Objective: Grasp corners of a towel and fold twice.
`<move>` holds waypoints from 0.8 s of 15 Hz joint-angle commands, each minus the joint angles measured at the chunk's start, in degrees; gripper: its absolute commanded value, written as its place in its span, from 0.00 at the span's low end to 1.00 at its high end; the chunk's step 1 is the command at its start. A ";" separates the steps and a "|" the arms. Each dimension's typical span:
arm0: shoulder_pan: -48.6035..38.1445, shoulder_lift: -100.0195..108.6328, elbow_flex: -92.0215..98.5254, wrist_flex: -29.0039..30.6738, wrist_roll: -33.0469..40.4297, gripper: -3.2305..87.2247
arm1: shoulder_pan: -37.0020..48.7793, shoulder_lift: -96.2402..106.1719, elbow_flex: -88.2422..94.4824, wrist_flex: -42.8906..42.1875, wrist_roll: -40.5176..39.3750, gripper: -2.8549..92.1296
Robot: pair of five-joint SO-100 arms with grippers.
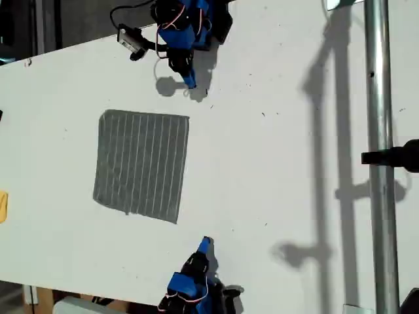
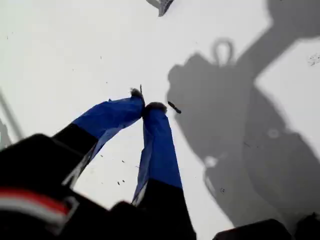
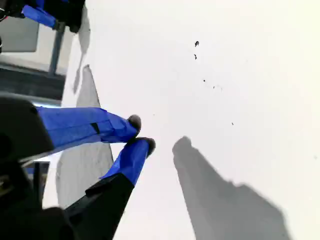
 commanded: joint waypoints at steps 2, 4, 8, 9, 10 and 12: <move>-12.66 0.18 0.26 0.18 -22.94 0.00 | 0.88 -0.35 -0.53 0.88 0.44 0.03; -12.57 0.18 0.26 0.18 -22.94 0.00 | 0.70 -0.35 -0.53 0.88 0.44 0.03; -12.57 0.18 0.26 0.18 -22.85 0.00 | 0.44 -0.35 -0.44 0.88 0.44 0.03; -12.57 0.18 0.26 0.18 -23.03 0.00 | 0.26 -0.35 -0.44 0.88 0.44 0.03; -12.57 0.18 0.26 0.18 -23.47 0.00 | 0.18 -0.35 -0.44 0.88 0.44 0.03; -12.83 0.18 0.26 0.26 -25.05 0.01 | -0.18 -0.35 -0.44 0.88 0.44 0.03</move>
